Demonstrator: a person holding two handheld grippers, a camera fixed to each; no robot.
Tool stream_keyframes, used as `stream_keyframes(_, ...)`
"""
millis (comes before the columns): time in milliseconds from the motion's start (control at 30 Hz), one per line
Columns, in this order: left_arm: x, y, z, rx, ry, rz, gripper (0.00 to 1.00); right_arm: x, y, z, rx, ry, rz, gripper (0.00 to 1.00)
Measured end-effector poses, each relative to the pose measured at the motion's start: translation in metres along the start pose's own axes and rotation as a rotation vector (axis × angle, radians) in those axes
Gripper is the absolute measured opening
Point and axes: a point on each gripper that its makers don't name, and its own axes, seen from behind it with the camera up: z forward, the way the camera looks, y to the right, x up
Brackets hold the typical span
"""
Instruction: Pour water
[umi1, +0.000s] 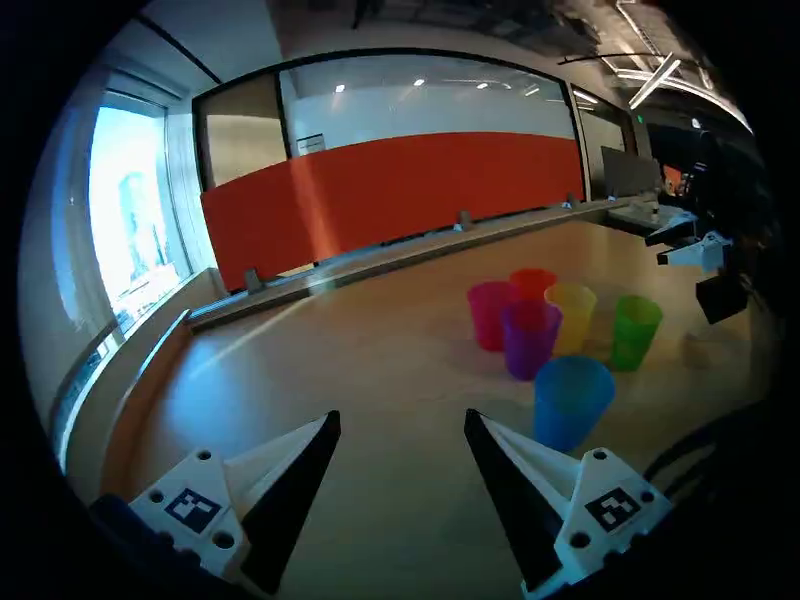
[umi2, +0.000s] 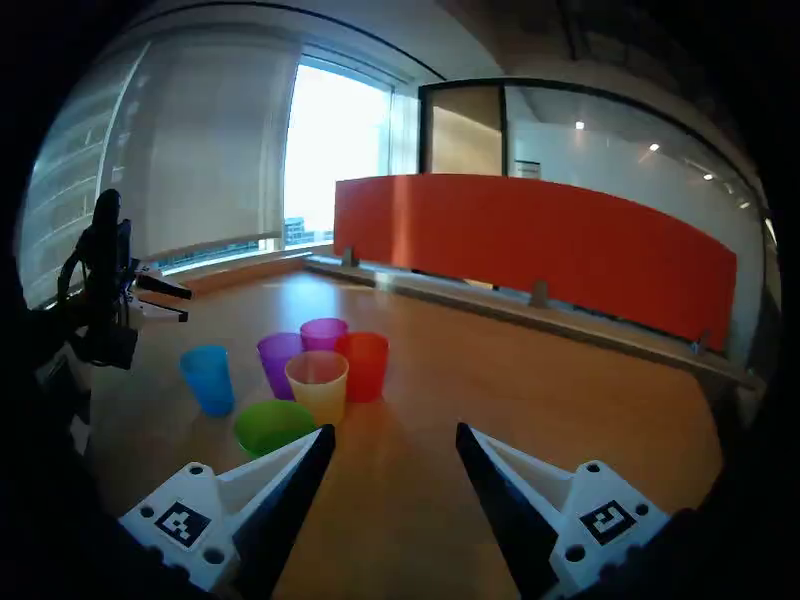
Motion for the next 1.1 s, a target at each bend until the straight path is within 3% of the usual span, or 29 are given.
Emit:
stream_keyframes(267, 0.017, -0.009, 0.0, 0.047, 0.069, -0.042, 0.92, 0.023, 0.007, 0.0, -0.084, 0.079, 0.007, 0.94)
stream_keyframes(567, 0.043, -0.017, -0.002, 0.111, 0.18, -0.08, 0.92, 0.039, 0.034, -0.003, -0.245, 0.153, 0.004, 0.94)
stream_keyframes(800, 0.06, -0.029, -0.005, 0.164, 0.261, -0.153, 0.92, 0.053, 0.067, -0.019, -0.401, 0.233, 0.061, 0.94)
stream_keyframes(1100, 0.083, -0.032, -0.012, 0.181, 0.36, -0.222, 0.92, 0.067, 0.1, -0.047, -0.556, 0.349, 0.125, 0.94)
